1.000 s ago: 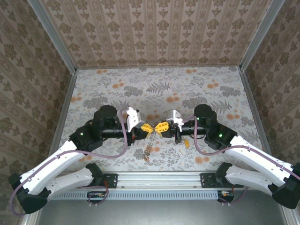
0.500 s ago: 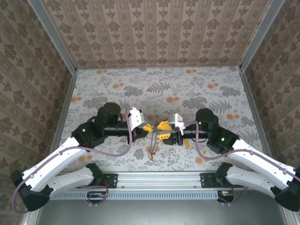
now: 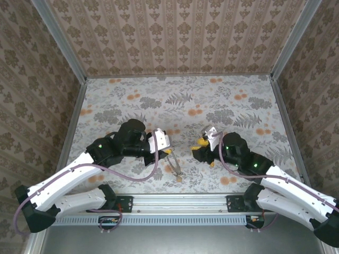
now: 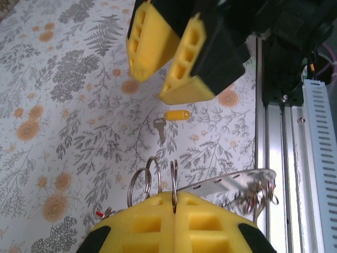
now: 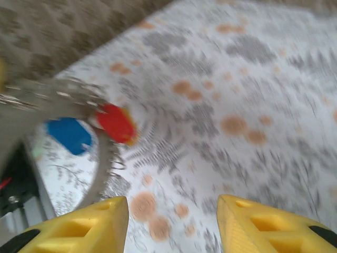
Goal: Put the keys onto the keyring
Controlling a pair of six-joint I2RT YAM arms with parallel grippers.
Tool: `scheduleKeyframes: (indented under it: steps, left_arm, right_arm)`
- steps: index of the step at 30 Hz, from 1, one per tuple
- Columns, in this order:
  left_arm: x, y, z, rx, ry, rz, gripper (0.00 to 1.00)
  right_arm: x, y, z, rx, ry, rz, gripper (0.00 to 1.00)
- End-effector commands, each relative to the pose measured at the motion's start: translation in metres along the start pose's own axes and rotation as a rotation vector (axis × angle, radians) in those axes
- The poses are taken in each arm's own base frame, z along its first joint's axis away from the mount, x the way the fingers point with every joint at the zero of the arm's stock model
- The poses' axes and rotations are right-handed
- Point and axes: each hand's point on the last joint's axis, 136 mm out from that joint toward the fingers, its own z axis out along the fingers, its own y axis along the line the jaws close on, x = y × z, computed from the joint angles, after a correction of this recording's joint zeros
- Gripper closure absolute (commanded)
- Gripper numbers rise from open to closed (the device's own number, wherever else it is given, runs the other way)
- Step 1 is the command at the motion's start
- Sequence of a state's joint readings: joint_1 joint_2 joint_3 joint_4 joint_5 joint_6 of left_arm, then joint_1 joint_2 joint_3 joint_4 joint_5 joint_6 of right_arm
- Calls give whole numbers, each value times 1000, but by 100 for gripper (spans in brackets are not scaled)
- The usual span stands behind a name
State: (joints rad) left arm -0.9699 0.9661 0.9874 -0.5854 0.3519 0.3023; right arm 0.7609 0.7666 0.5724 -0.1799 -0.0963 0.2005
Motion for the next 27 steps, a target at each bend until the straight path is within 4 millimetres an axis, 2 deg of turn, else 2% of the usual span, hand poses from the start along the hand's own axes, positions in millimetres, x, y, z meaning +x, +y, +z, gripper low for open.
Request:
scheduleKeyframes:
  steps: [1, 3, 6, 12, 16, 19, 27]
  left_arm:
    - [-10, 0, -3, -13, 3, 65, 100]
    - [-6, -1, 1, -13, 25, 68, 100]
    - [-6, -1, 3, -10, 11, 50, 100]
    - [3, 1, 7, -5, 7, -49, 100]
    - [15, 5, 4, -38, 8, -158, 100]
    - [16, 8, -5, -51, -40, -237, 100]
    - [13, 8, -10, -41, -75, -271, 100]
  right_arm:
    - [37, -41, -2, 219, 119, 190, 51]
    - [54, -57, -5, 295, 177, 265, 51]
    - [73, -70, -9, 359, 229, 354, 48]
    - [96, -80, -5, 428, 330, 388, 46]
    - [102, -84, 5, 440, 385, 377, 48]
    - [105, -85, 12, 447, 420, 369, 51]
    - [108, -99, 22, 503, 515, 320, 53]
